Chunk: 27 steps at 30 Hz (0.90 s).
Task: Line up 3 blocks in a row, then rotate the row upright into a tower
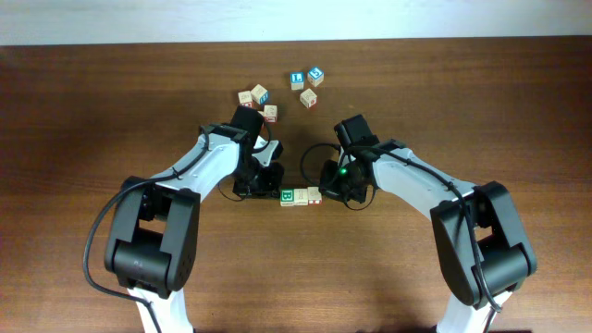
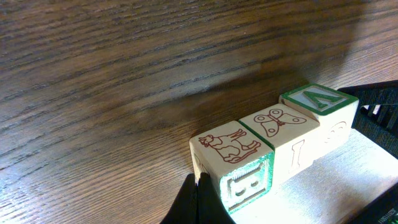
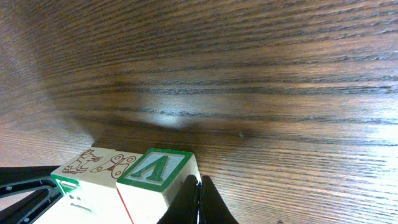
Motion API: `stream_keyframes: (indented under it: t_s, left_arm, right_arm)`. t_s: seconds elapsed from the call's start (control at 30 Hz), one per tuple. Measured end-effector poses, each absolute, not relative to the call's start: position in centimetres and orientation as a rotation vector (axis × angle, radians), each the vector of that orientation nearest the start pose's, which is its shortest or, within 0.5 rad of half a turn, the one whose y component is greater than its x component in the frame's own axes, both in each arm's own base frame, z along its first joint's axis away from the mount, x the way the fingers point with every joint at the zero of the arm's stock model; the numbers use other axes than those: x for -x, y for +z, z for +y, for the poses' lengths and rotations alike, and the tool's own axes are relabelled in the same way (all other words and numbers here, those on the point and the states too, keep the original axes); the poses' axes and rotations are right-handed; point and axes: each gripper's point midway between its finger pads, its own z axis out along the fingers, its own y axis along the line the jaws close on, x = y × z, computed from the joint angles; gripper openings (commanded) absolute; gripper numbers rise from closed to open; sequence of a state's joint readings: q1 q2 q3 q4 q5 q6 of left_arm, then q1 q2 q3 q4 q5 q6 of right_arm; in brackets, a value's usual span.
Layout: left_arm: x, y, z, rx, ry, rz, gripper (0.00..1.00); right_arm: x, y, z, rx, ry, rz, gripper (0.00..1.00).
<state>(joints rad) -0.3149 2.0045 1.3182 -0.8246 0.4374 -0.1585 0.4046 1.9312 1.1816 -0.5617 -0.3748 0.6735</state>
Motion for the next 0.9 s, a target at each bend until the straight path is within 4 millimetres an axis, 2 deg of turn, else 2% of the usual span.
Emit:
stream_keyframes:
  t_s: [0.9]
  left_arm:
    - [-33.42,1.40,-18.23,-0.261,-0.672,3.092,0.00]
  right_arm:
    - [-33.33,1.34,21.71,-0.280,0.735,3.023,0.05]
